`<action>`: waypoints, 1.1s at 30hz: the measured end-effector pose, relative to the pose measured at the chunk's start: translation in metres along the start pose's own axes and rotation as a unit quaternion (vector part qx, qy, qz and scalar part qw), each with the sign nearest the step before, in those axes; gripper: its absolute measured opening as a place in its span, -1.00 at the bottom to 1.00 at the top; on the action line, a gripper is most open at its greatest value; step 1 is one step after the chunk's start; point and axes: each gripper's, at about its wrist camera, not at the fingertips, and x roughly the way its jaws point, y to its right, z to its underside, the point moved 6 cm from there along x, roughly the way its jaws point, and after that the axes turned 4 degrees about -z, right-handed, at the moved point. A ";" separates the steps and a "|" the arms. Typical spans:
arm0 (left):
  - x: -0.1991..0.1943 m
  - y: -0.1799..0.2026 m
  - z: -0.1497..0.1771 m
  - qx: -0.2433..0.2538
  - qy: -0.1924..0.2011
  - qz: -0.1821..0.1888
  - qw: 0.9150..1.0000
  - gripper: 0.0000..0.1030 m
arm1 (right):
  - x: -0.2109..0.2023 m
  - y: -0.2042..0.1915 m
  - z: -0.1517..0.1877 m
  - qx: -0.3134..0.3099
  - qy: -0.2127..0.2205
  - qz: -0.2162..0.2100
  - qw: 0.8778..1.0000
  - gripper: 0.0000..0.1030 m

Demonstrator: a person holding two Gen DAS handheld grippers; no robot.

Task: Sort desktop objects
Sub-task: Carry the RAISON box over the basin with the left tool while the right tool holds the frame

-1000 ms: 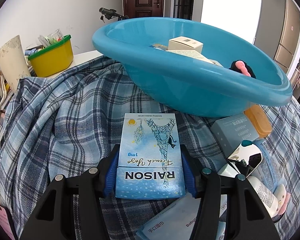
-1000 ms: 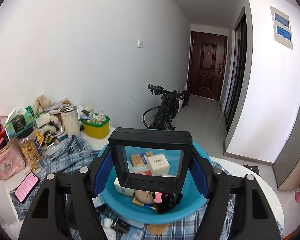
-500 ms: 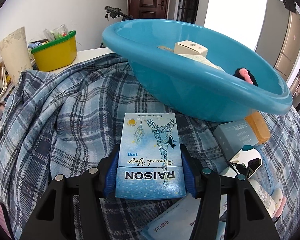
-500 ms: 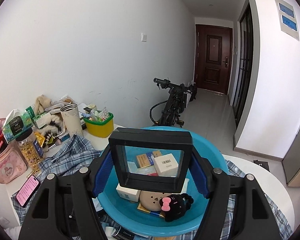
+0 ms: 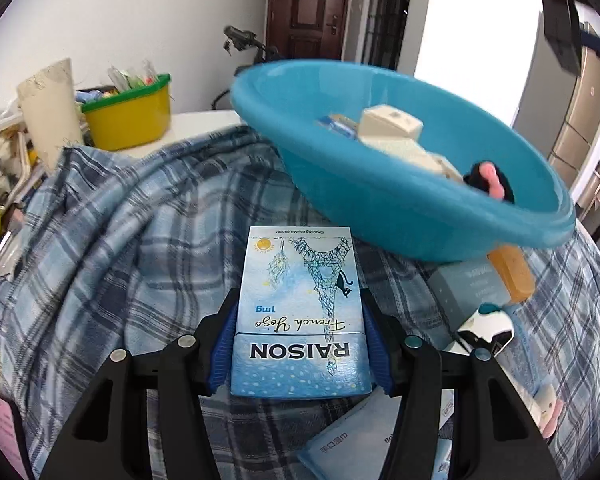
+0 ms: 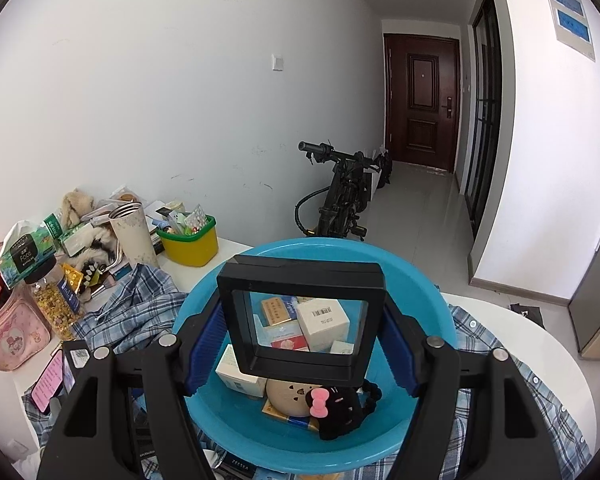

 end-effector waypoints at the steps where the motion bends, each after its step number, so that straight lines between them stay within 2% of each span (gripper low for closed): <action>1: -0.004 -0.002 -0.001 -0.002 0.002 -0.001 1.000 0.13 | 0.000 0.001 0.000 0.001 0.000 0.000 1.000 0.35; 7: -0.026 -0.013 0.004 -0.006 0.005 -0.022 1.000 0.13 | -0.002 -0.004 0.000 -0.008 0.000 -0.002 1.000 0.35; 13: -0.066 -0.028 0.001 -0.021 0.035 -0.028 0.999 0.13 | -0.001 -0.007 0.000 -0.010 -0.002 -0.004 1.000 0.35; 16: -0.091 -0.026 -0.019 -0.007 0.059 -0.033 0.998 0.13 | 0.001 -0.008 0.001 -0.011 -0.005 -0.006 1.000 0.35; 19: -0.121 -0.018 -0.050 0.022 0.101 -0.055 0.993 0.13 | 0.003 -0.008 0.002 -0.012 -0.007 -0.006 1.000 0.35; 23: -0.152 0.005 -0.100 0.046 0.158 -0.051 0.985 0.14 | 0.002 -0.001 0.003 -0.007 -0.008 -0.003 1.000 0.35; 27: -0.162 0.033 -0.141 0.065 0.195 -0.048 0.977 0.14 | -0.001 0.011 0.003 0.006 -0.005 -0.003 1.000 0.35; 33: -0.144 0.072 -0.180 0.068 0.198 -0.013 0.978 0.14 | -0.005 0.032 0.002 0.022 -0.003 0.010 1.000 0.35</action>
